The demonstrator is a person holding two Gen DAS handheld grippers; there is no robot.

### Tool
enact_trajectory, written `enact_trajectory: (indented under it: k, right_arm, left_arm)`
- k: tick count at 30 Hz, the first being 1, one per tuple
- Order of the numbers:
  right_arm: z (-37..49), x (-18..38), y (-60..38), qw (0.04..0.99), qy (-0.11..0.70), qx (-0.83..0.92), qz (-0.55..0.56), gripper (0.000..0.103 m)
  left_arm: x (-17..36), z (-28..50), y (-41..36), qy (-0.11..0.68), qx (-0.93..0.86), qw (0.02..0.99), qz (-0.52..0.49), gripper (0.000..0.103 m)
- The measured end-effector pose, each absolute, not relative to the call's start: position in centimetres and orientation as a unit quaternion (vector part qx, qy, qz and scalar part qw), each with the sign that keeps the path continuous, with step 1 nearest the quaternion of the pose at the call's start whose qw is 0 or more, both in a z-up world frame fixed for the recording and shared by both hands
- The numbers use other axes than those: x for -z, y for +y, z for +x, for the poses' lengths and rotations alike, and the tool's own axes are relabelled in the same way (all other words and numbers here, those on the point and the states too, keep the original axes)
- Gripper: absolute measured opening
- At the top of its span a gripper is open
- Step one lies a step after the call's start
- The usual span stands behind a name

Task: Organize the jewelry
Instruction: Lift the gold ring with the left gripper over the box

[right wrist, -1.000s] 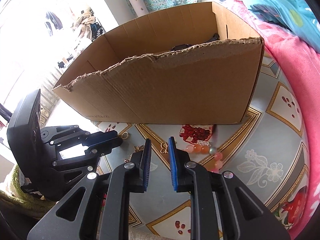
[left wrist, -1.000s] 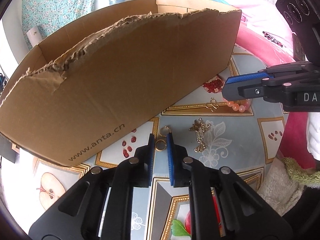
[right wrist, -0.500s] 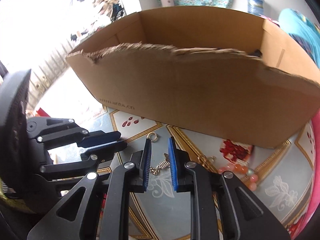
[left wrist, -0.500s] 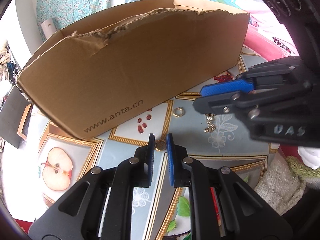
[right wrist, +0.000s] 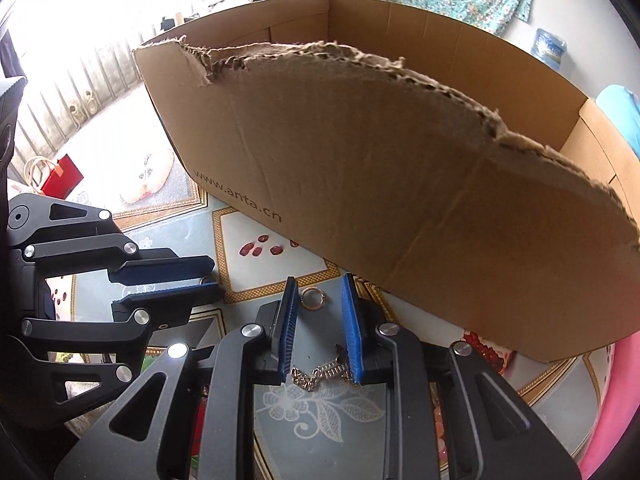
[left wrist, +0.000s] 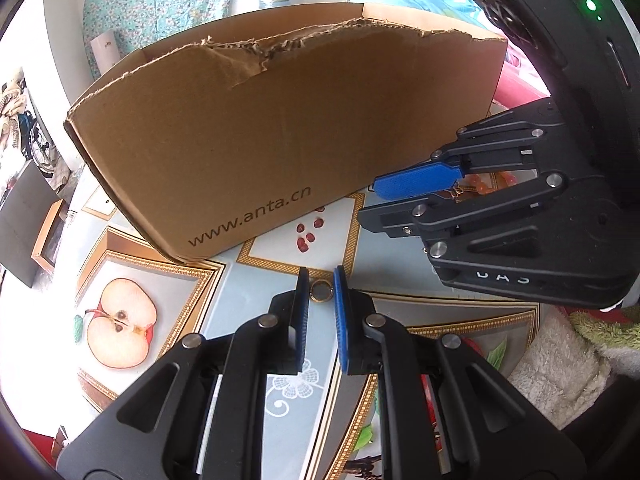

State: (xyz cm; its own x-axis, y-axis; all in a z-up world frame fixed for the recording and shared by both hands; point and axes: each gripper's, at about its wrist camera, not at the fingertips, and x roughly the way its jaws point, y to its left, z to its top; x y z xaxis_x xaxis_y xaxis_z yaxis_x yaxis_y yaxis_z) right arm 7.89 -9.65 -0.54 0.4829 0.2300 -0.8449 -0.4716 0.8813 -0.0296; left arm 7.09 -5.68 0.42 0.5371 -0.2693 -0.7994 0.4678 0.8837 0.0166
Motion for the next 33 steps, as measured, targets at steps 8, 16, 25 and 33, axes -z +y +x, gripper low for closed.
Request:
enact_trajectory:
  k: [8,16,25,33]
  right_arm:
    - [8.2,0.7,-9.3,0.843,0.479,-0.22,-0.109,0.013]
    - [8.0,0.3,-10.6,0.844,0.485,-0.218,-0.073,0.013]
    - [7.3,-1.0,-11.8,0.854,0.475,-0.208,-0.038,0.013]
    - [6.4,-2.4,-13.0,0.864,0.457,-0.21,-0.026,0.013]
  left_arm:
    - [-0.2,7.0,-5.0,0.428,0.217,0.871,0.108,0.011]
    - [-0.1,6.9,-4.5,0.427,0.216,0.872,0.101,0.011]
    - [-0.6,6.8,-3.8,0.424,0.218,0.874,0.095,0.011]
    - [-2.2,5.7,-3.6,0.406,0.212,0.884,0.1,0.011]
